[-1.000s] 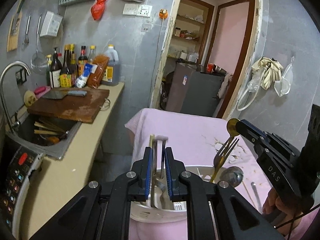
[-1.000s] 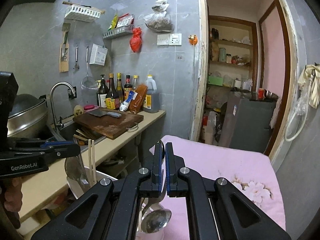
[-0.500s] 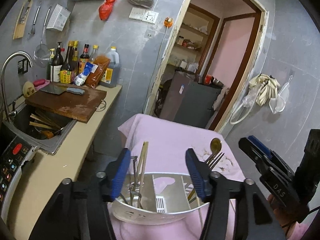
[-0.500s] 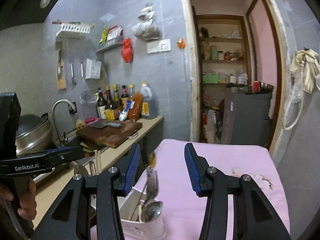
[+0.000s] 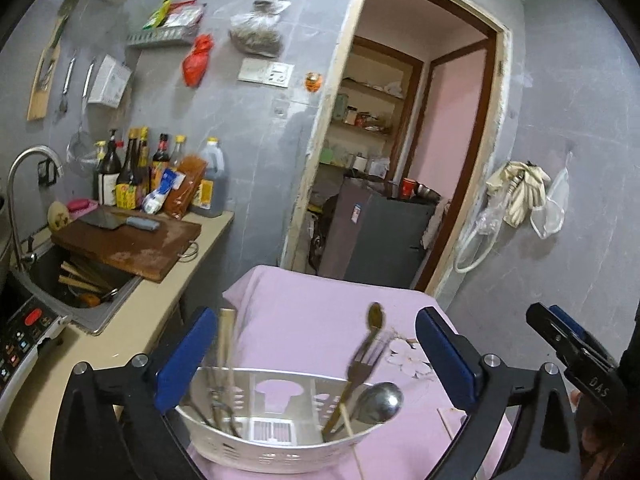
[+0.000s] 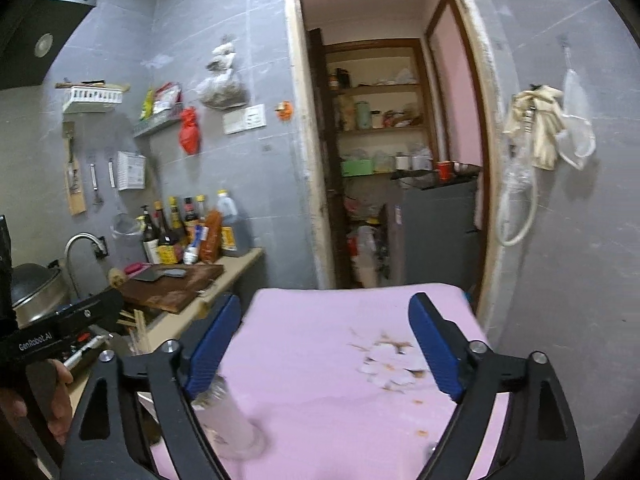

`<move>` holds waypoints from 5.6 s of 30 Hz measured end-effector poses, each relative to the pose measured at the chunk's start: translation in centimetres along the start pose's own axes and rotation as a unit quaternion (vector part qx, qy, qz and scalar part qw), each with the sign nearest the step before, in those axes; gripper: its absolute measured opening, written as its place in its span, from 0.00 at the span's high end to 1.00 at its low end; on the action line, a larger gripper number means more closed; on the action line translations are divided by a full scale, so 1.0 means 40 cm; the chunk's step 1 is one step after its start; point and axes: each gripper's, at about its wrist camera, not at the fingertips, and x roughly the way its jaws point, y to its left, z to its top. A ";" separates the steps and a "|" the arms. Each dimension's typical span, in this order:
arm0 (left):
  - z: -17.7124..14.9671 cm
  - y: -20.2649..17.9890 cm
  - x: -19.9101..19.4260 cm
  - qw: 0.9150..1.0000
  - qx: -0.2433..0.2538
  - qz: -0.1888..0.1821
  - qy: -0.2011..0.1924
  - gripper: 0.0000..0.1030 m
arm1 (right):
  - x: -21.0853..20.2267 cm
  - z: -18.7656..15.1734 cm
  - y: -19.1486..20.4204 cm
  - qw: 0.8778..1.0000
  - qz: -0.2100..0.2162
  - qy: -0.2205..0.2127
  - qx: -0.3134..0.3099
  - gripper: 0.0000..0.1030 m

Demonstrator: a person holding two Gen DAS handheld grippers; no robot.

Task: Organize utensils
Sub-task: 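Carry the tong utensil and gold spoon to the white caddy and open both tools, then move both open tools back over the last chopstick and steel spoon, then close the left tool on the chopstick while the right tool grasps the steel spoon, then lift the chopstick and spoon and lower both into the white caddy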

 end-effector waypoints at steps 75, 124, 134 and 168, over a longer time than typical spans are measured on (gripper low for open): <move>-0.401 -0.332 0.362 0.955 -0.016 -0.059 0.289 0.28 | 0.170 -0.449 -0.364 0.947 -0.062 0.304 -0.086 0.11; -0.394 -0.501 0.446 0.915 0.060 -0.091 0.388 0.93 | 0.273 -0.394 -0.601 0.944 0.058 0.292 0.140 0.96; -0.293 -0.443 0.326 0.939 0.039 -0.111 0.324 0.94 | 0.192 -0.306 -0.517 0.955 0.089 0.249 0.132 0.97; 0.178 0.157 -0.038 0.997 -0.068 -0.020 0.026 0.95 | 0.079 0.151 0.142 0.984 0.175 0.002 0.017 0.97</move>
